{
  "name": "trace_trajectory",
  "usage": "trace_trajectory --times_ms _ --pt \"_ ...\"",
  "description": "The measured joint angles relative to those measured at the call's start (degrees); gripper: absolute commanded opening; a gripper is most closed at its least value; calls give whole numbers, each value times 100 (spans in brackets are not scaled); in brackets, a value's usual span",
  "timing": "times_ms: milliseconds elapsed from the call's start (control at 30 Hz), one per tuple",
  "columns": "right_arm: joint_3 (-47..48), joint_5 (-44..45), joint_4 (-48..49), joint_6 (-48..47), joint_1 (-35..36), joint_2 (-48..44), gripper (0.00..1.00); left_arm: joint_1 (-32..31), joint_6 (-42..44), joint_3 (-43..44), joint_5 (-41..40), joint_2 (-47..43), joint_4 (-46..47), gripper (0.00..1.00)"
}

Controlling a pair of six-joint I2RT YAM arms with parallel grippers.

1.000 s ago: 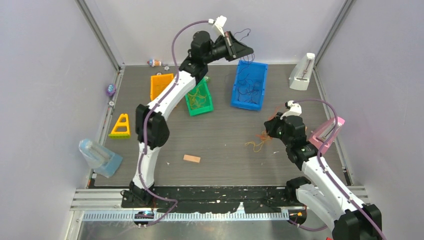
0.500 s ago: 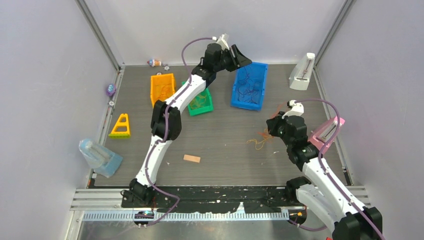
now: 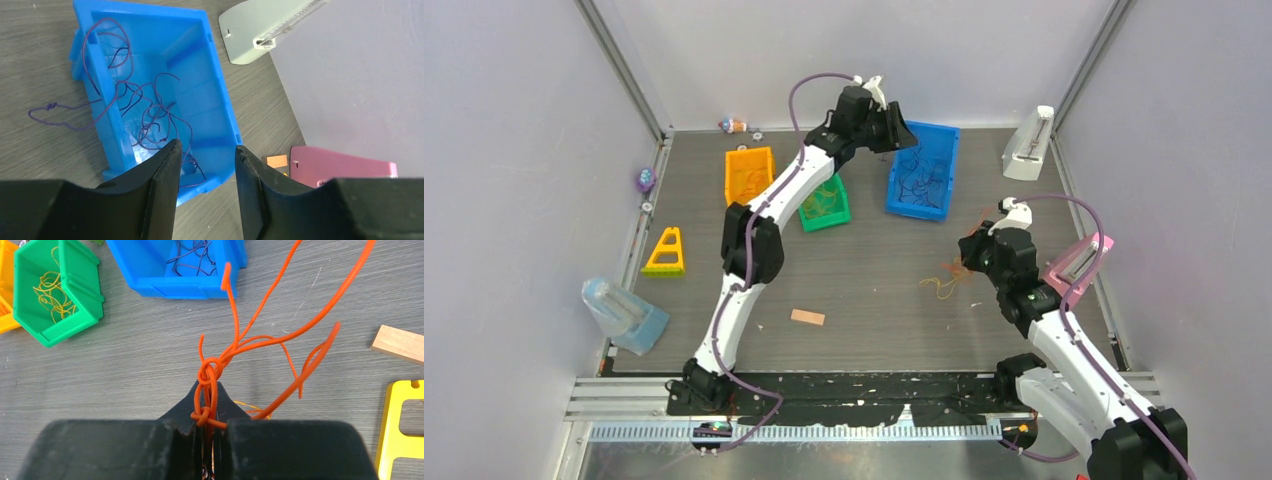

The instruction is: Untangle the cables

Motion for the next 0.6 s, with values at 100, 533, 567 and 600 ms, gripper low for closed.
trace_trajectory --times_ms 100,533,567,600 --pt "76 0 -59 -2 0 120 24 -20 229 -2 24 -186 -151 50" --pt "1062 -1954 -234 -750 977 1414 79 -33 1314 -2380 -210 -3029 -807 65" --pt "1211 -2006 -275 -815 1126 1488 84 -7 1366 -2741 -264 -3390 -793 66" --pt "1388 -2039 -310 -859 1244 1576 90 22 1425 -3169 -308 -3812 -791 66"
